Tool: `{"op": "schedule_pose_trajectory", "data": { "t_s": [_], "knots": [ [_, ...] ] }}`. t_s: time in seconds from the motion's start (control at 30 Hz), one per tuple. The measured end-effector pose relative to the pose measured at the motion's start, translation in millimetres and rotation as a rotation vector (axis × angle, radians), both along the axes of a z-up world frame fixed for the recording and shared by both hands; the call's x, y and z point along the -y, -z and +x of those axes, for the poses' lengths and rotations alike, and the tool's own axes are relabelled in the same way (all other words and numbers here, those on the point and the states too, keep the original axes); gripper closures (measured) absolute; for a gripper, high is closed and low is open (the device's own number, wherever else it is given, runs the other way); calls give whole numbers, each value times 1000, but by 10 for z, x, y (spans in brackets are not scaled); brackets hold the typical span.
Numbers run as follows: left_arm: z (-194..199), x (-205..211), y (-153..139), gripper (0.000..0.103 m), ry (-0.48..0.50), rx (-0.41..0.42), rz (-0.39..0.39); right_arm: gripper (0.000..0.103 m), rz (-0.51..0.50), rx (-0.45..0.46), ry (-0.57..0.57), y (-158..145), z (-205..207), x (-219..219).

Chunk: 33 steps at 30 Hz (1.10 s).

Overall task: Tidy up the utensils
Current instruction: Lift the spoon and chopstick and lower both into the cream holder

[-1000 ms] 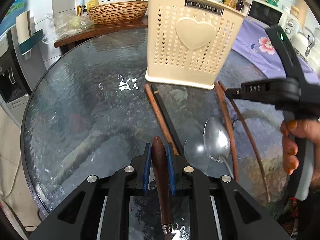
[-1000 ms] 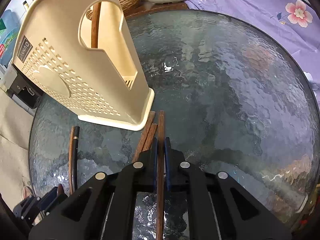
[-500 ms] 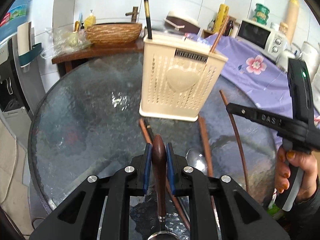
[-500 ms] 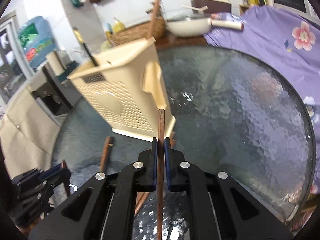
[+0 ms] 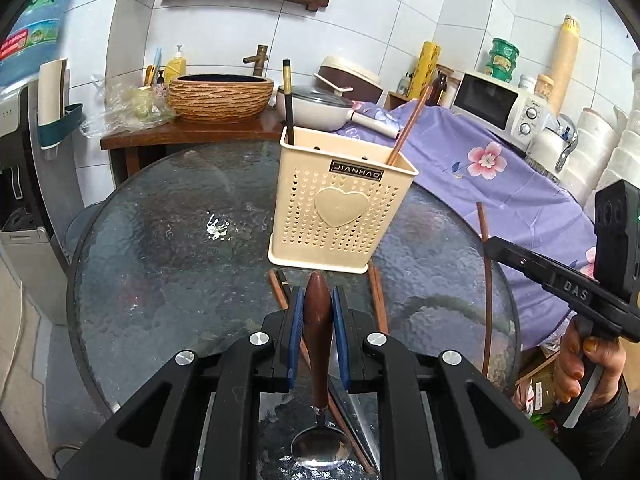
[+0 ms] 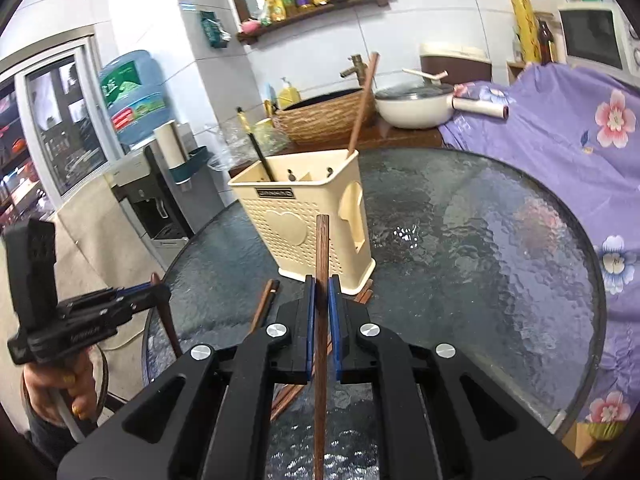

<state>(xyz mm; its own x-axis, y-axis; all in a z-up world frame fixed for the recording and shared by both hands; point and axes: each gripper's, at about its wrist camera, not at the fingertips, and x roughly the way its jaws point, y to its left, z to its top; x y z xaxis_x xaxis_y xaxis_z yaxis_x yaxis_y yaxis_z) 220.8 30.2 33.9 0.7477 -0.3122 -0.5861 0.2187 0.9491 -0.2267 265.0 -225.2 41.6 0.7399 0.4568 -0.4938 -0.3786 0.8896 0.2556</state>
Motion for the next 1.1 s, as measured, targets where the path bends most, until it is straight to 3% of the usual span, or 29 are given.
{"op": "schedule_pose_trajectory", "data": {
  "t_s": [0.7,0.9,1.1],
  "knots": [
    [-68,75,-324,89,40,90,5,96,-8,114,-54,-469,-197,-104],
    [-12,110,-609,89,44,152,17,96,-5,138,-66,-725,-115,-130],
    [196,146,-1096,89,13,233,19,96,34,216,-41,-1256,87,-163]
  ]
}}
